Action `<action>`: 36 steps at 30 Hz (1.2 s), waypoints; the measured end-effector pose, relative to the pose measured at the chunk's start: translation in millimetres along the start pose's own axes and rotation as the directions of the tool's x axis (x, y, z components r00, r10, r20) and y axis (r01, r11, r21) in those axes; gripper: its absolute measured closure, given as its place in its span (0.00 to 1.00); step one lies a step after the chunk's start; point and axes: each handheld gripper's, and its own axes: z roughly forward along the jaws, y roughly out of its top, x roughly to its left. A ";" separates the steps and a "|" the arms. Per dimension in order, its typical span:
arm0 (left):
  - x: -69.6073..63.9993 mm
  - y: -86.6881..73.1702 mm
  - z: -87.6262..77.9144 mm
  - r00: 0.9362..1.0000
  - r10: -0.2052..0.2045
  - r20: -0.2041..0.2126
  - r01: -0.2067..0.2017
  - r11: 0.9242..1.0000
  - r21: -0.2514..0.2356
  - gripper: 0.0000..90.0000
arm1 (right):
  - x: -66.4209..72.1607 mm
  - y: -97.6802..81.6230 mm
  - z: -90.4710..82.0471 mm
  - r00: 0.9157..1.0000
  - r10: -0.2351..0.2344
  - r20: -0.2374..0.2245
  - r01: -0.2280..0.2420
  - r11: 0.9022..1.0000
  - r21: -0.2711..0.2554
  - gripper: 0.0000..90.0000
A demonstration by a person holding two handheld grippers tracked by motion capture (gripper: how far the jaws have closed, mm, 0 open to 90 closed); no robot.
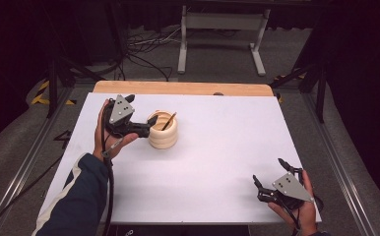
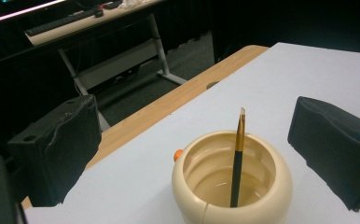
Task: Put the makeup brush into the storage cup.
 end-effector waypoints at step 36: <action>-5.7 -33.9 -49.4 0.996 0.084 0.010 -0.085 0.996 0.024 0.03 | 0.0 0.1 -0.9 1.000 0.000 0.002 0.000 1.000 -0.001 0.09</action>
